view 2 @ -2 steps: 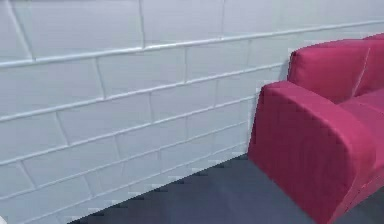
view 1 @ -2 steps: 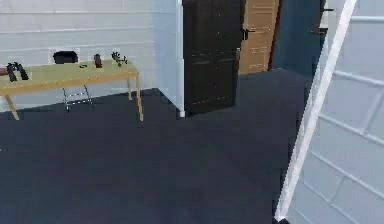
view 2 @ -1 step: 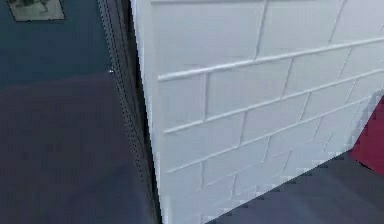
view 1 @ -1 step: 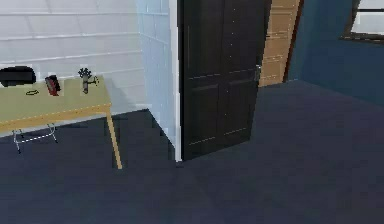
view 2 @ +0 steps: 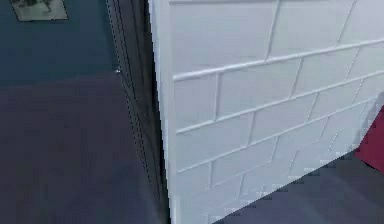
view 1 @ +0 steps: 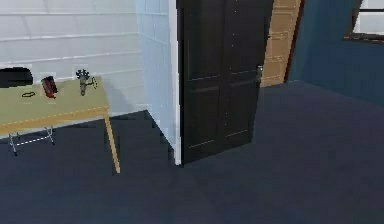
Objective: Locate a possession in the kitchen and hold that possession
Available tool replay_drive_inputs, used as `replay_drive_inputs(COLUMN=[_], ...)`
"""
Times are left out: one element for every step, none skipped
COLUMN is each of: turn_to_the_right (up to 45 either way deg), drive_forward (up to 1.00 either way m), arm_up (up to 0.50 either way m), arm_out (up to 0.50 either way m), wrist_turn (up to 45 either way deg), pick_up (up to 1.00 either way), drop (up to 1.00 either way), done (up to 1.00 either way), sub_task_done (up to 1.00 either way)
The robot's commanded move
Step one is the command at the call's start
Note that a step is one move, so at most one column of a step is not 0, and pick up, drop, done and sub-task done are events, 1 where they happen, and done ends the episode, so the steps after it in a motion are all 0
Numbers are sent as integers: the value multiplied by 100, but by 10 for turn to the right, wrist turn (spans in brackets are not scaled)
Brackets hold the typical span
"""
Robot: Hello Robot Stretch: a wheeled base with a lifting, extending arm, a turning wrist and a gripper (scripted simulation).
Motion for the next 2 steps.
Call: replay_drive_inputs(turn_to_the_right=[180, 0], drive_forward=[0, 45], arm_up=[0, 0], arm_out=[0, 0], wrist_turn=[0, 0], pick_up=[0, 0], drop=[0, 0], done=[0, 0], sub_task_done=[0, 0])
